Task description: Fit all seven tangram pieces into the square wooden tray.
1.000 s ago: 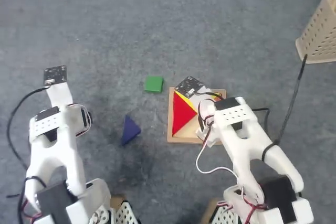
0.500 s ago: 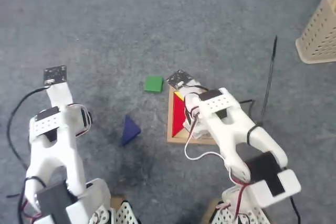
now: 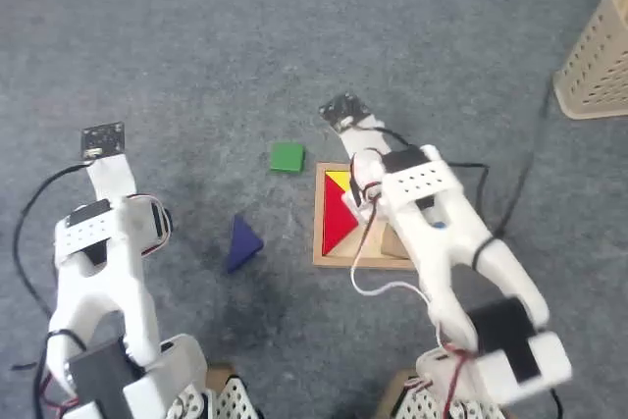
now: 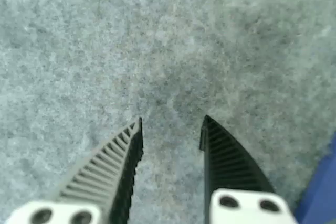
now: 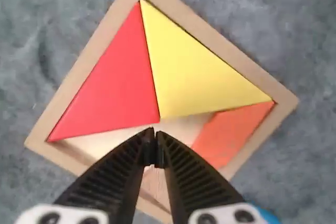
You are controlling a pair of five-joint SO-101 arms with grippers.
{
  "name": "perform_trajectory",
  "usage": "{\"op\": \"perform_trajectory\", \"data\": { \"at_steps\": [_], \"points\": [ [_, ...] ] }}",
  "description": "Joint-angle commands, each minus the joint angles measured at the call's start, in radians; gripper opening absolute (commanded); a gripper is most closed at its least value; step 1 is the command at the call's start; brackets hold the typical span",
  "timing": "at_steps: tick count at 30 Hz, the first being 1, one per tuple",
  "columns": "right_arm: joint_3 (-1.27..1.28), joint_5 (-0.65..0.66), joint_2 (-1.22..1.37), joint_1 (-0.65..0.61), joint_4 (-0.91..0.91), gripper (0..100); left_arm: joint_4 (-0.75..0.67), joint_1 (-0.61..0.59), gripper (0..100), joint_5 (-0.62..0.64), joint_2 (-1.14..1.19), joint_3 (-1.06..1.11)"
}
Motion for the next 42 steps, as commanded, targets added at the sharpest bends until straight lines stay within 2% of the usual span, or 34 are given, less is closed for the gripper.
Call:
{"op": "perform_trajectory", "data": {
  "at_steps": [1,6,17,25,34,38,42],
  "points": [
    [-0.048,0.005,-0.154,0.018,0.087,0.6,-0.015,0.006,17,-0.009,-0.012,-0.004],
    [0.100,0.094,-0.136,0.030,0.065,0.6,-0.014,0.006,17,-0.009,-0.012,-0.004],
    [0.170,0.100,0.044,0.033,-0.065,0.6,-0.014,0.006,17,-0.009,-0.012,-0.004],
    [0.087,0.101,0.120,0.113,-0.111,0.6,-0.014,0.006,17,-0.009,-0.012,-0.004],
    [-0.126,0.097,0.205,0.174,-0.104,0.6,-0.014,0.006,17,-0.009,-0.012,-0.004],
    [-0.157,0.092,0.160,0.180,-0.041,0.6,-0.014,0.006,17,-0.009,-0.012,-0.004],
    [-0.083,0.068,0.061,0.174,-0.021,0.6,-0.015,0.006,17,-0.009,-0.012,-0.004]
  ]
}}
